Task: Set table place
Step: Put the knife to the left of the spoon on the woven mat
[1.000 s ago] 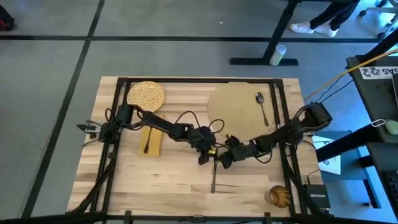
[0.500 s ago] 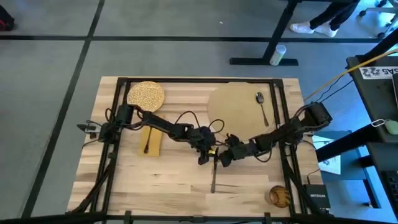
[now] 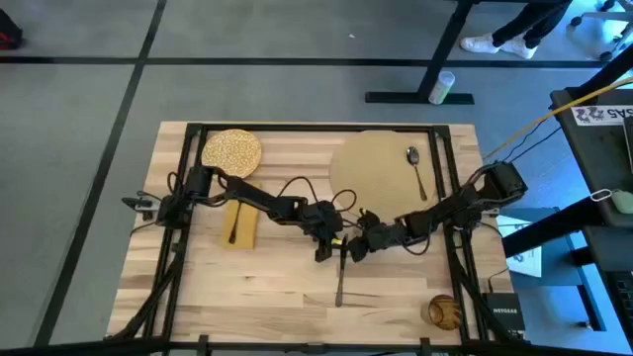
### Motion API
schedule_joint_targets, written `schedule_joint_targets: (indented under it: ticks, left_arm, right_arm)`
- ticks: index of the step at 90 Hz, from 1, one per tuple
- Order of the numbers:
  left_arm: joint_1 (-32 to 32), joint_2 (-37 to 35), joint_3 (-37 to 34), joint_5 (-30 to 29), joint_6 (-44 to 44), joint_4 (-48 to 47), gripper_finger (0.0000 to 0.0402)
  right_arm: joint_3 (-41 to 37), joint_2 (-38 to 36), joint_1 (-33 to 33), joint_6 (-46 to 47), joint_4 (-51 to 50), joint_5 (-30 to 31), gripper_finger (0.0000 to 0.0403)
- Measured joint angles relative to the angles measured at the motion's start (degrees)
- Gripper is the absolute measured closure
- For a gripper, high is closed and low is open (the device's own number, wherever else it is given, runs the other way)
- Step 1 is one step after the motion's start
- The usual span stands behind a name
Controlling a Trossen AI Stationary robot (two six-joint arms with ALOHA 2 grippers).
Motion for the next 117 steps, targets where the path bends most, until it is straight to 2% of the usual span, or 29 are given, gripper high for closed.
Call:
schedule_joint_targets:
  ticks: [36, 117]
  left_arm:
    - [0.0, 0.1, -0.1, -0.2, 0.2, 0.6, 0.0401]
    - [-0.1, -2.9, -0.2, 1.4, -1.9, 1.6, 0.0402]
  right_arm:
    - [0.0, 0.1, -0.1, 0.0, 0.0, 1.7, 0.0281]
    - [0.0, 0.2, 0.0, -3.4, -0.2, 0.7, 0.0281]
